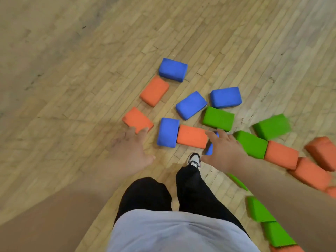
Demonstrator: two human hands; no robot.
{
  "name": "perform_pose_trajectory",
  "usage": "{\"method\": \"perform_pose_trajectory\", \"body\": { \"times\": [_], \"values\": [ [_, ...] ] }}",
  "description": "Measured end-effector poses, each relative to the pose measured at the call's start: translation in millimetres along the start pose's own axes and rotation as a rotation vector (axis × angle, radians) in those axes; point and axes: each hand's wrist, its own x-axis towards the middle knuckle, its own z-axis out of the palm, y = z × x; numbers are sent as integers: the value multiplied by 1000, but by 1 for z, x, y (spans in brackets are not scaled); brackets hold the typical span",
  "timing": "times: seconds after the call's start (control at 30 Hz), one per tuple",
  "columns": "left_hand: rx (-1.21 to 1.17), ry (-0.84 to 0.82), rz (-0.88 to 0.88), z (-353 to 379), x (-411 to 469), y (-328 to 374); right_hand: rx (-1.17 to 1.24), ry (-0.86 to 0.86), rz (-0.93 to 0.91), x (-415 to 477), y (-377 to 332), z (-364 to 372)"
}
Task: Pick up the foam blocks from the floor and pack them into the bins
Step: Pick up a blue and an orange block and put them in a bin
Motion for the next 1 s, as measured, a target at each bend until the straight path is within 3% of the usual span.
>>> {"method": "perform_pose_trajectory", "body": {
  "times": [0.27,0.4,0.67,0.83,1.0],
  "values": [
    [-14,-90,37,39,193,7,-102,-171,-38,210,5,38],
    [25,-154,88,104,335,2,-99,-213,10,331,18,108],
    [100,-98,192,281,569,-1,-150,-345,-1,541,42,292],
    [151,-112,213,376,595,-6,-171,-232,-54,566,65,365],
    [244,7,225,361,578,-2,-222,-287,-15,560,62,354]
  ]
}}
